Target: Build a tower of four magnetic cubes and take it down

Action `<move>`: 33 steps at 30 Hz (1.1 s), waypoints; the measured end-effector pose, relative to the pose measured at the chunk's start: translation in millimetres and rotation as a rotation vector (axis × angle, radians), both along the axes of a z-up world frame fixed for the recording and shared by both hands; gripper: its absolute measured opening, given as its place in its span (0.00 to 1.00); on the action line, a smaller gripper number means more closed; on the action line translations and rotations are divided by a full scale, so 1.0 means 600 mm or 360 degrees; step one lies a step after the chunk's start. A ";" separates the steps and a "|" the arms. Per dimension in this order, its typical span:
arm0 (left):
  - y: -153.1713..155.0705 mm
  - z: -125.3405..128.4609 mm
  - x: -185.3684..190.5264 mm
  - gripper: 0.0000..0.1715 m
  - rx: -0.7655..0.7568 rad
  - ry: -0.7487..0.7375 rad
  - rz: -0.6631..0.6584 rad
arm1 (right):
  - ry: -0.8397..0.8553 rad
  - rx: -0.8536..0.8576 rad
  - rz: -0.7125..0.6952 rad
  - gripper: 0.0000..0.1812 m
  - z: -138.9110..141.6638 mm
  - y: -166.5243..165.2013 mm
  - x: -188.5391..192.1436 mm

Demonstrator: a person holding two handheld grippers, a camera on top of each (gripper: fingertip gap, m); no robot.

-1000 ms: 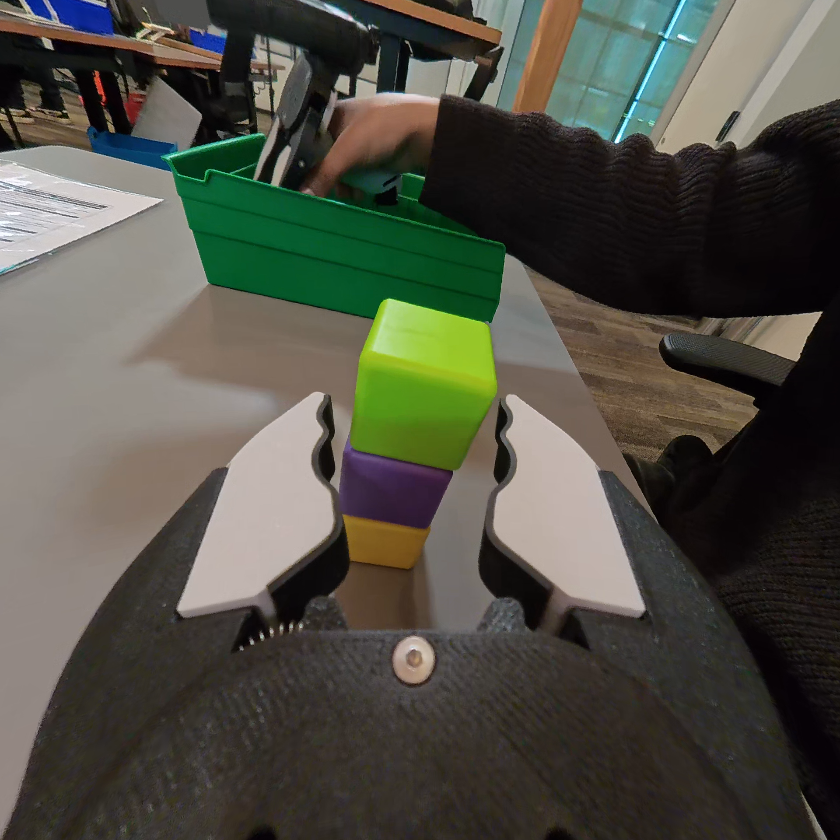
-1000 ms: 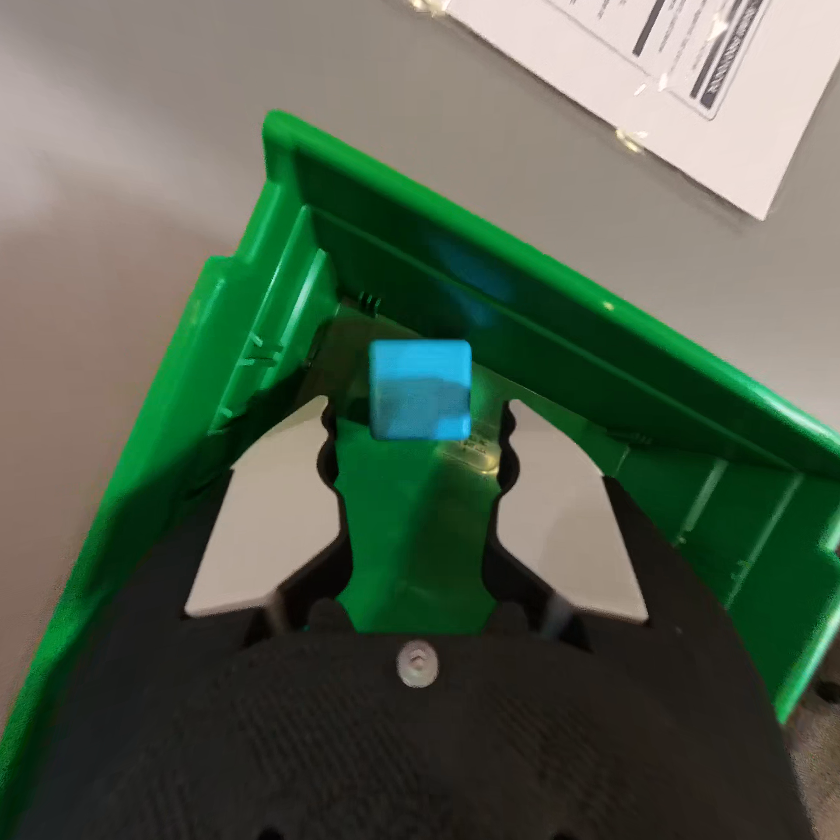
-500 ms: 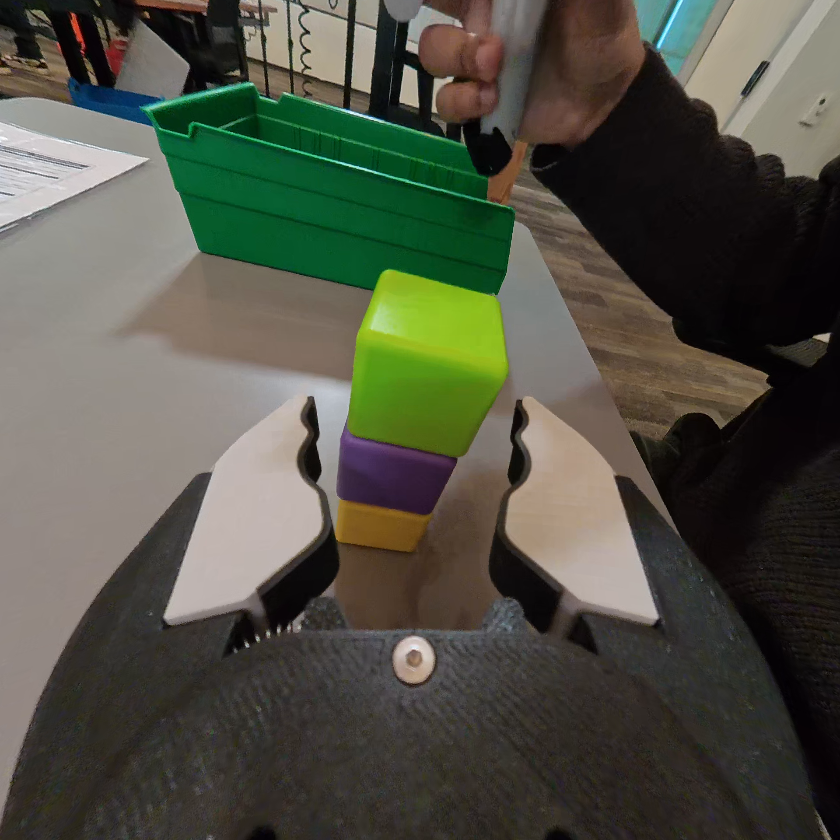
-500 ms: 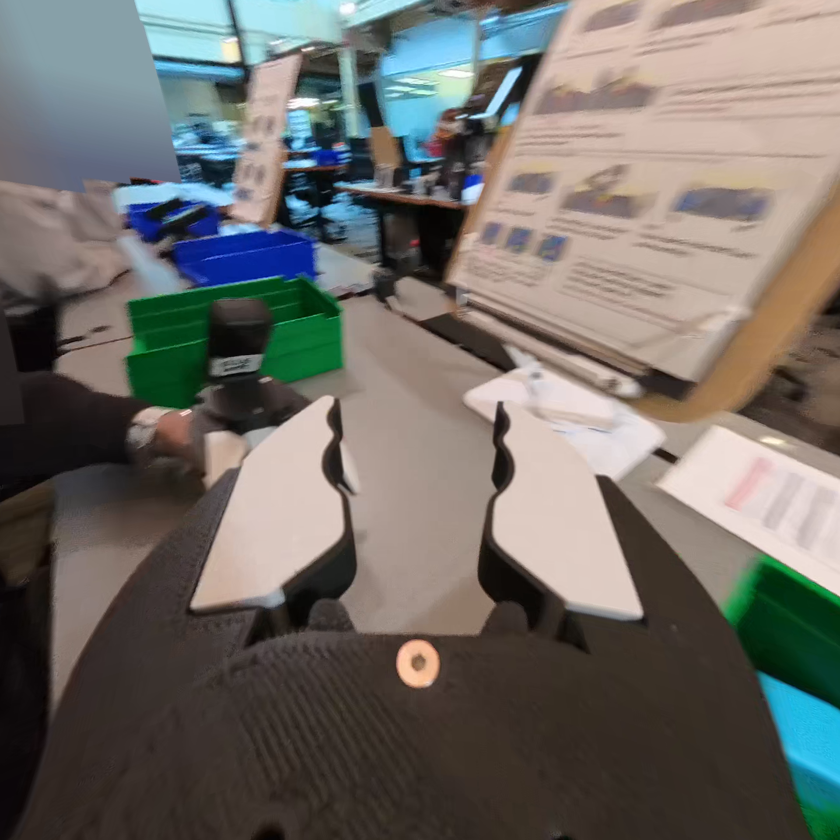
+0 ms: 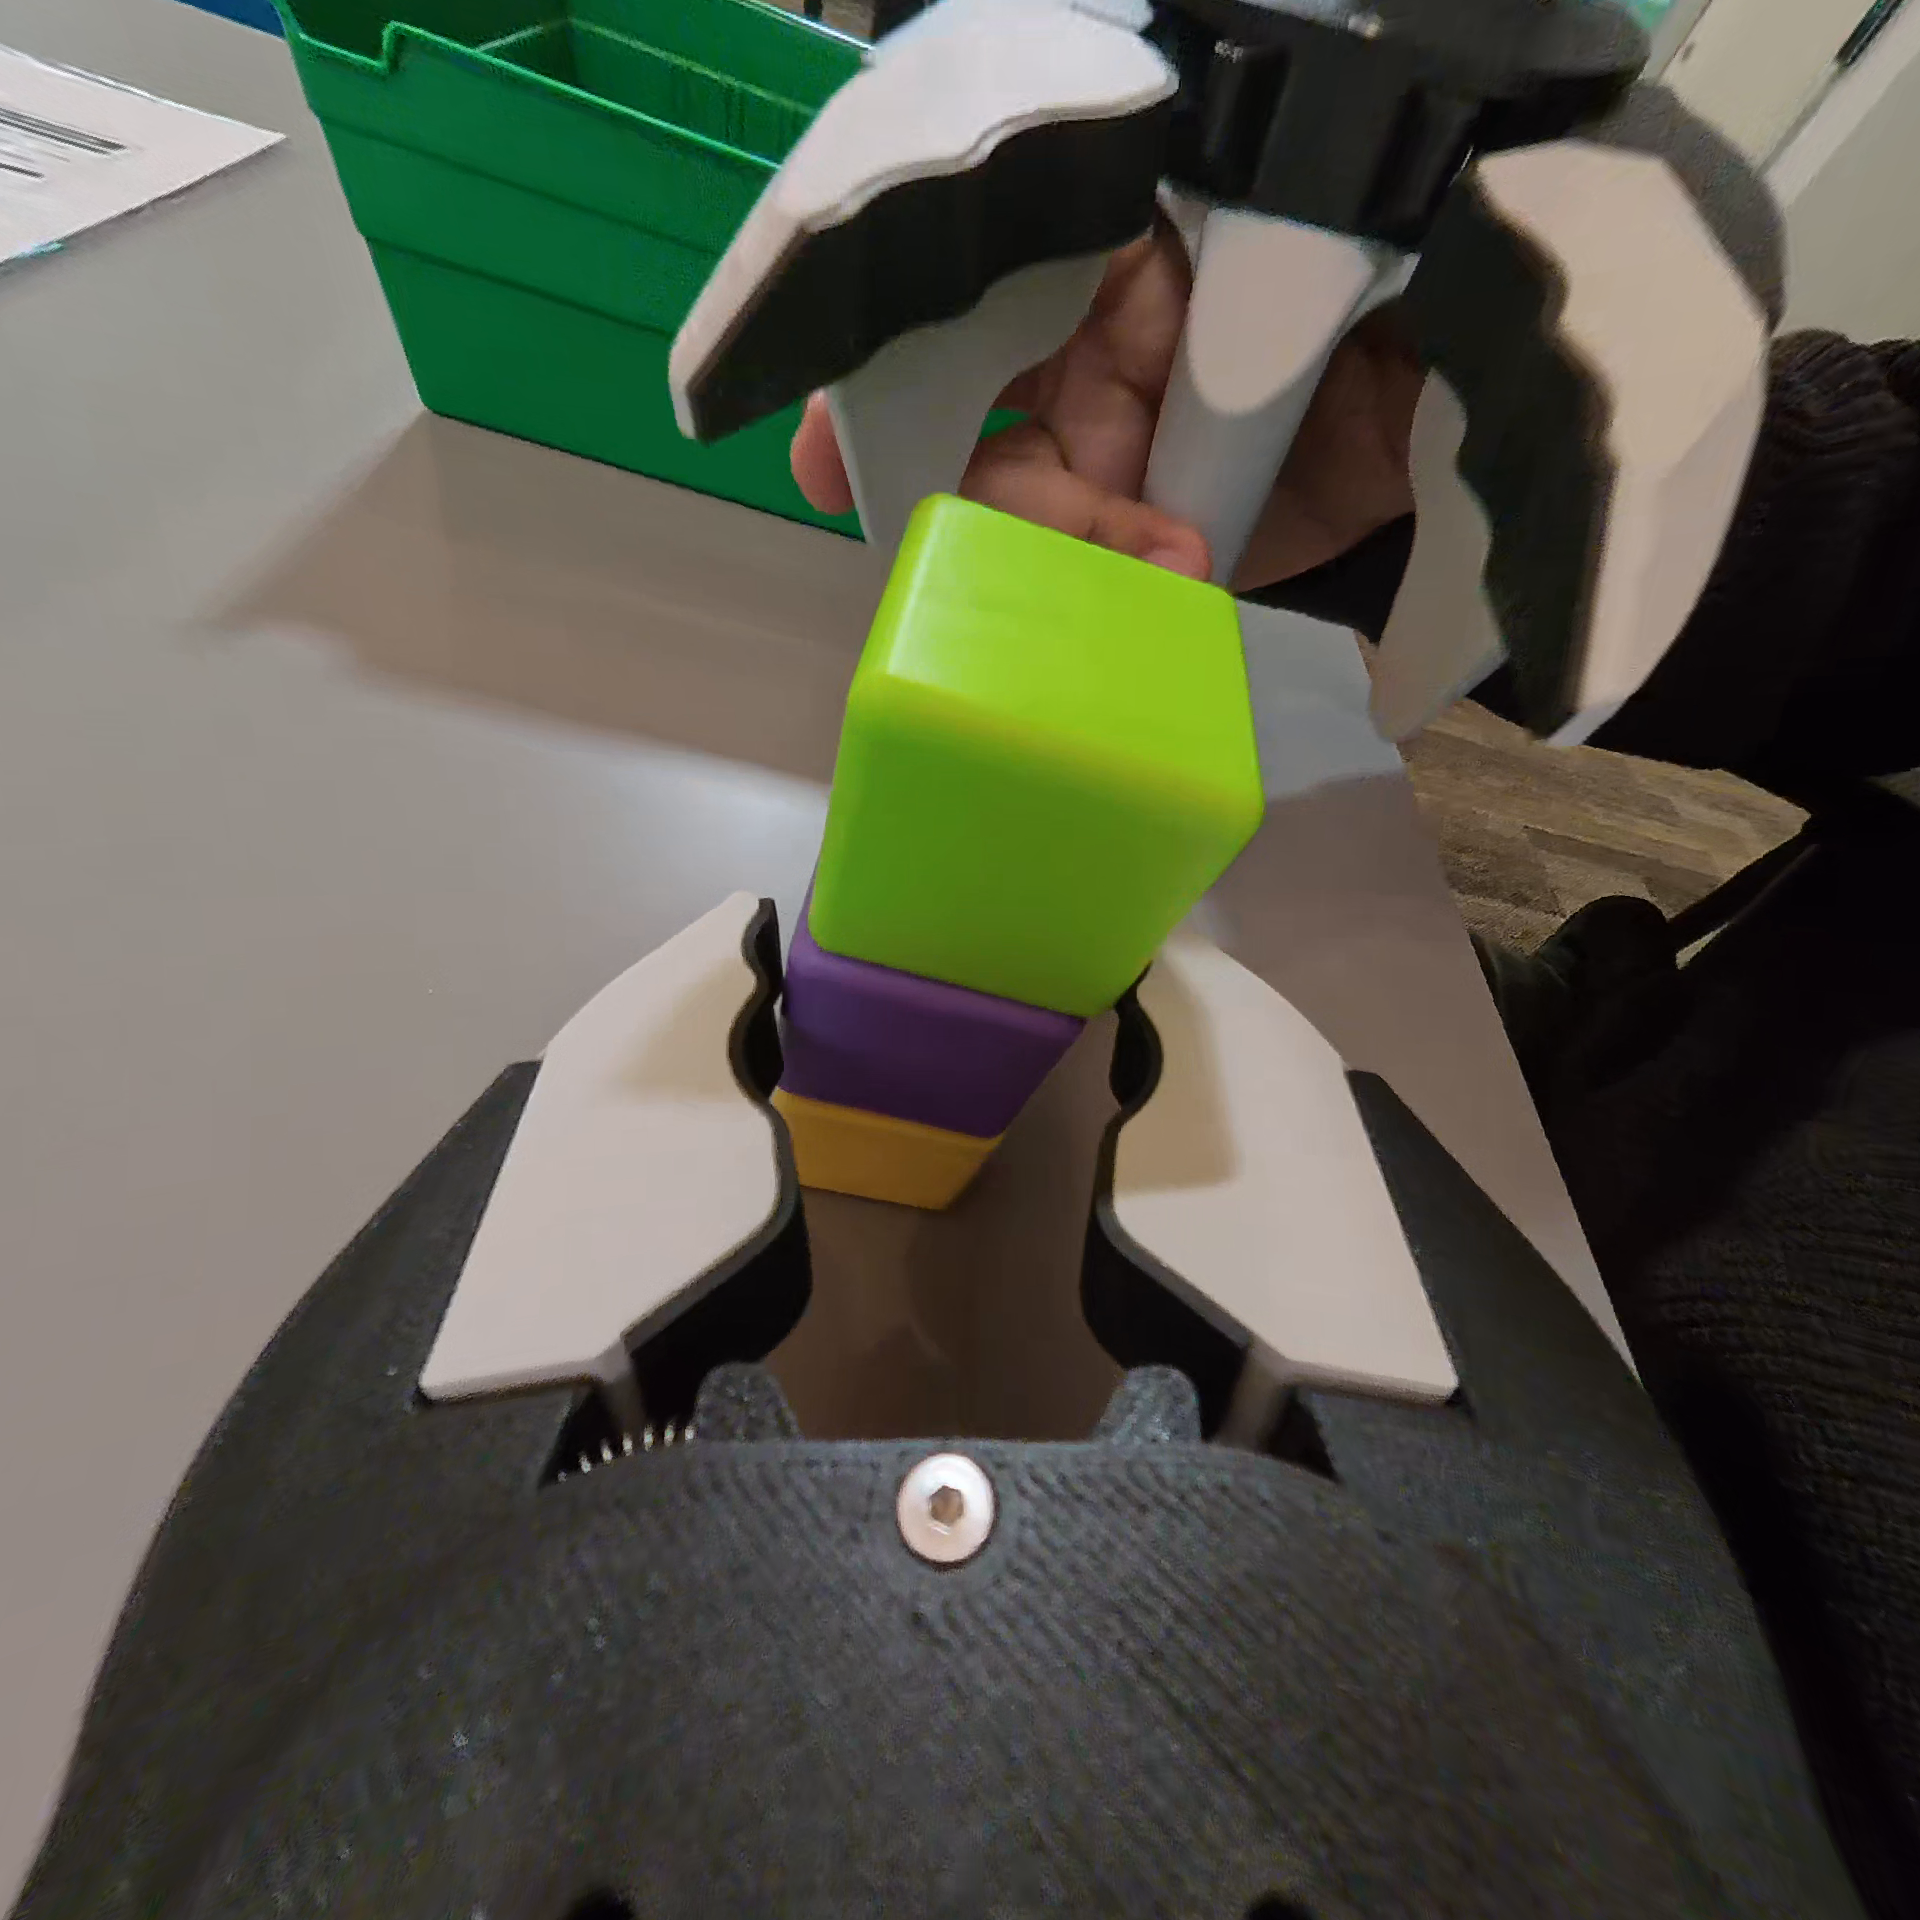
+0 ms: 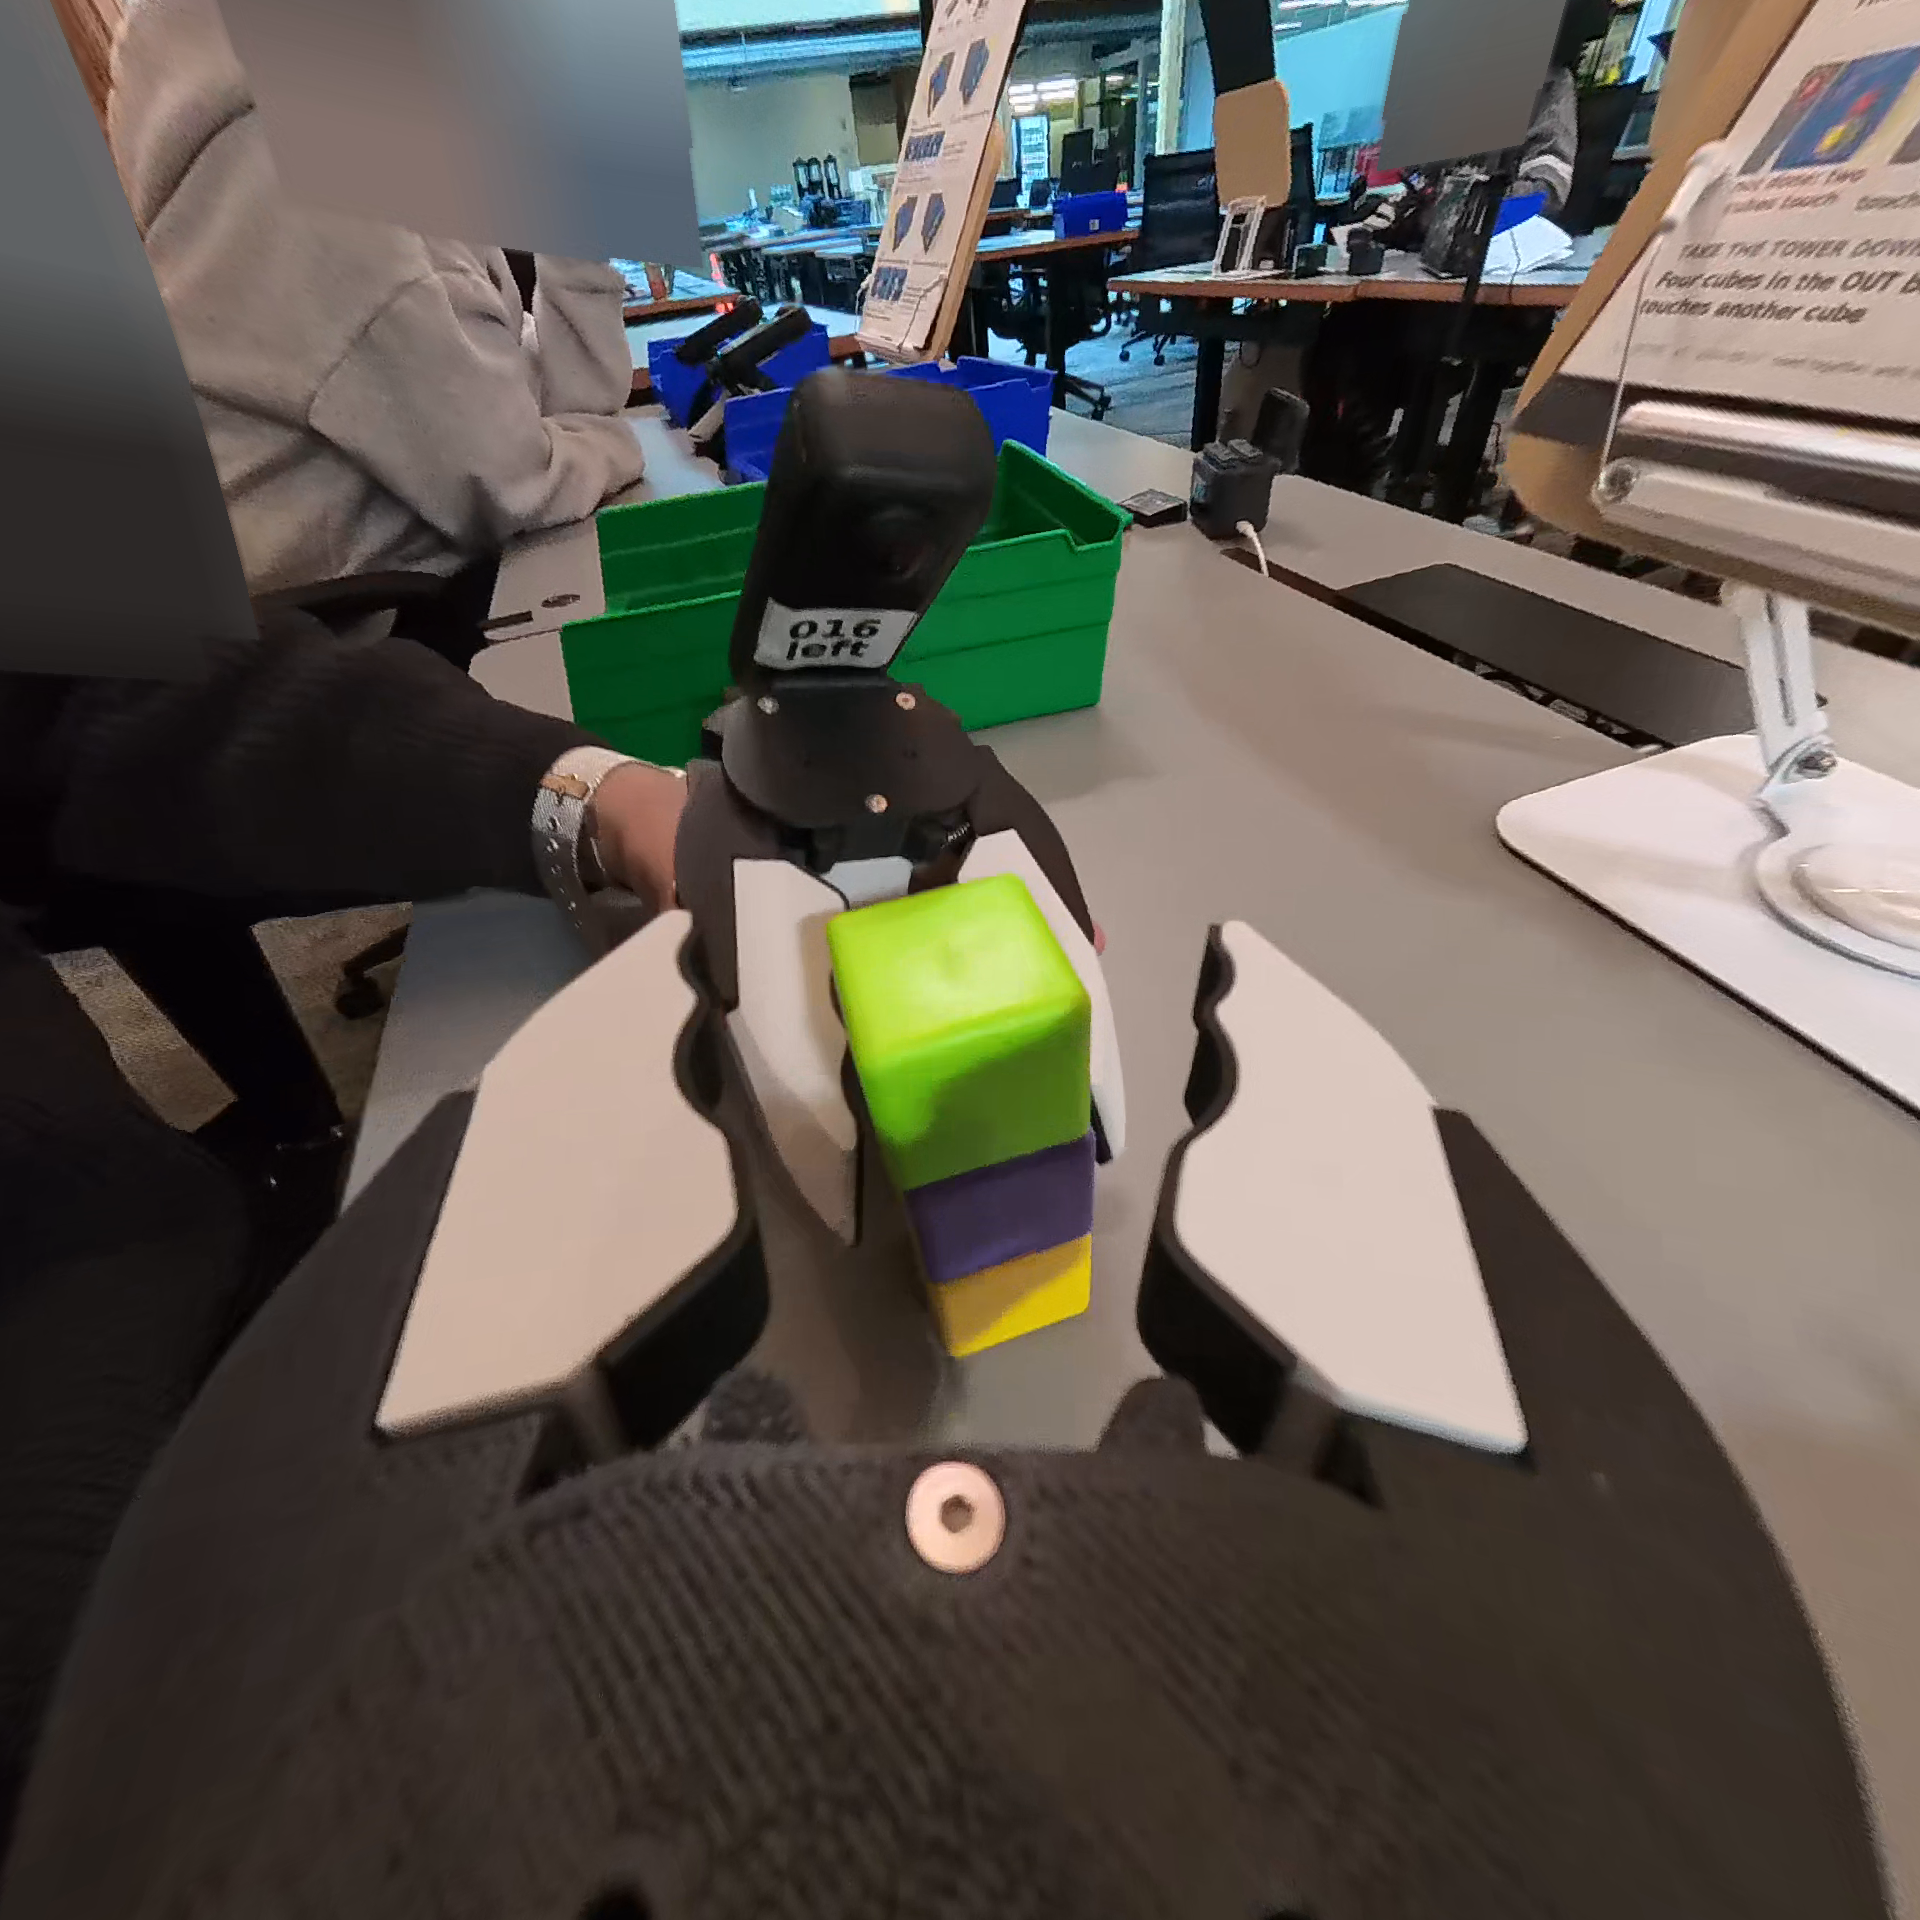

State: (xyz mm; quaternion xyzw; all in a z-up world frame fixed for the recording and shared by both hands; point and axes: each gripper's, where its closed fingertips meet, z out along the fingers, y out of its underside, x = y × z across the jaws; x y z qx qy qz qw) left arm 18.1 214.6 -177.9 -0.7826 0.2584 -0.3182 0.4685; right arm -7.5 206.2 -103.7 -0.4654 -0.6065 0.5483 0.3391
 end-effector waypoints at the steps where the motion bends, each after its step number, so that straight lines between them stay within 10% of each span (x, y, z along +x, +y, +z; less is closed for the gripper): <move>1: 0.000 0.000 0.000 0.35 -0.0007 -0.0009 -0.0002 | 0.0000 0.0002 -0.0001 0.49 -0.005 0.001 -0.001; 33: -0.007 -0.012 -0.010 0.35 -0.0036 0.0079 -0.0042 | 0.0046 -0.0008 0.0007 0.29 -0.040 0.001 -0.003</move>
